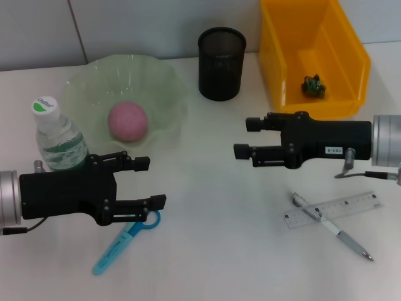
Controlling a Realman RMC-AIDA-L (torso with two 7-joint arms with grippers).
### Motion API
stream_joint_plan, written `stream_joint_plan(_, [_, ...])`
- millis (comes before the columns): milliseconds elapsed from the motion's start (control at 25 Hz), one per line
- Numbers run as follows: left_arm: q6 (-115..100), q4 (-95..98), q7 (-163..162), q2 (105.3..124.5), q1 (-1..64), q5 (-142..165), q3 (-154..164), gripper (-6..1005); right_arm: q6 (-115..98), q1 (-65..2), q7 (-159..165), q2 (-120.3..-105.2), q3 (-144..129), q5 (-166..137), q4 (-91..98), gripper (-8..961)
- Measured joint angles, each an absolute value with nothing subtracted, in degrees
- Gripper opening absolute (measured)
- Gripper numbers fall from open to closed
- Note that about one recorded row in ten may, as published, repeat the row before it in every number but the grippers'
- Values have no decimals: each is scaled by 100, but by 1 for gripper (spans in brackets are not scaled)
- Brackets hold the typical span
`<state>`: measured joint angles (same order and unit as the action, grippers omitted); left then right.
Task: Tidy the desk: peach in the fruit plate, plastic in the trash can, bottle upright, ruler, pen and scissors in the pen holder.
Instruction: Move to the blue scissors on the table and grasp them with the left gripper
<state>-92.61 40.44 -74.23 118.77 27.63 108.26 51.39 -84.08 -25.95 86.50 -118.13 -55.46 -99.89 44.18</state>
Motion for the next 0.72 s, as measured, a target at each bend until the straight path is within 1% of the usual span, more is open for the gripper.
stream_joint_plan(240, [-9259,3889,-7376,11883,2776,10804,5173,824,-8768,-2589,9241,-11768,-5527,-10659,4943,716])
stream_joint_plan(480, [-9376,3904,-7368,11878,2721,10801,5230,824,-9051,-2754,9789,-11783,-5555,-11391,5470,714])
stream_joint_plan(720, [-9372,3897,-7395,11865,2714,10747,5186,824,-9121,-2800,9780,-11785,-5532,-11440,5539,713])
